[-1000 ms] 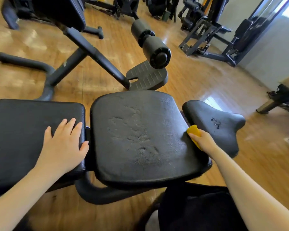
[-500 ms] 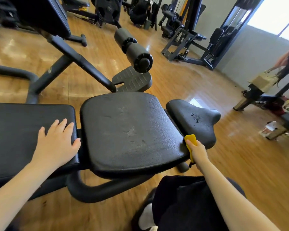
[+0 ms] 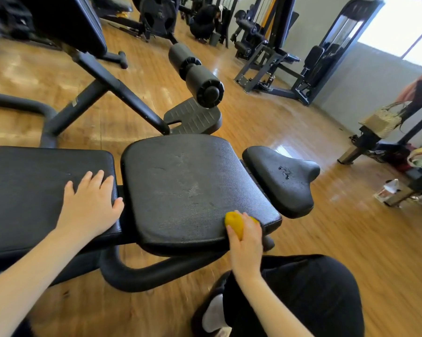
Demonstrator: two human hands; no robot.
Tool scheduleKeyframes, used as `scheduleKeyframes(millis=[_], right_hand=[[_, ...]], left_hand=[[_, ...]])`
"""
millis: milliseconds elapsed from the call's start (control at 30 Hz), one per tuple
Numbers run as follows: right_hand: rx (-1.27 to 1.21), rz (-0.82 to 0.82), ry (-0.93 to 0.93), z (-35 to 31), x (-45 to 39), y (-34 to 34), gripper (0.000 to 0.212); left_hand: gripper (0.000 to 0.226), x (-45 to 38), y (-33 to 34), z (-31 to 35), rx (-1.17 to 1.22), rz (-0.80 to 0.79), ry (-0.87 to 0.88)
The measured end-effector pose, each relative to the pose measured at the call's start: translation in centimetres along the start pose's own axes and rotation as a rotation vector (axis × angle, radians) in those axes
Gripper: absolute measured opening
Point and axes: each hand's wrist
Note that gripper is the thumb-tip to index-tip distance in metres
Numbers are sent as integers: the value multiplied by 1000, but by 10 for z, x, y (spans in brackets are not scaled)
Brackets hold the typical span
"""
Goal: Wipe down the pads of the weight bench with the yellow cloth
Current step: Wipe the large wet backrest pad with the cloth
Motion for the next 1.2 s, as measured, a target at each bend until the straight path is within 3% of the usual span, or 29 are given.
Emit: scheduleKeyframes(millis=[233, 367, 467, 733, 900, 1000, 1200], right_hand=[[400, -199, -508, -63, 53, 46, 47], [489, -445, -630, -84, 61, 50, 62], [552, -406, -783, -70, 49, 40, 57], [575, -441, -651, -14, -1, -27, 55], [545, -379, -645, -24, 18, -9, 57], [584, -376, -770, -58, 36, 23, 62], [627, -787, -844, -106, 20, 45, 62]], left_hand=[[58, 2, -1, 1, -18, -25, -7], [57, 4, -4, 1, -19, -26, 2], [57, 5, -5, 0, -14, -22, 13], [55, 8, -5, -4, 8, -16, 27], [55, 9, -6, 2, 18, -22, 35], [55, 10, -6, 3, 28, -26, 31], [54, 13, -7, 3, 56, -22, 47]])
Point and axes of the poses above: each hand's wrist, its own x-axis away from the middle knuckle, its own y-axis out of the palm, z = x × y, and after that the axes turned 12 degrees about y, right-handed
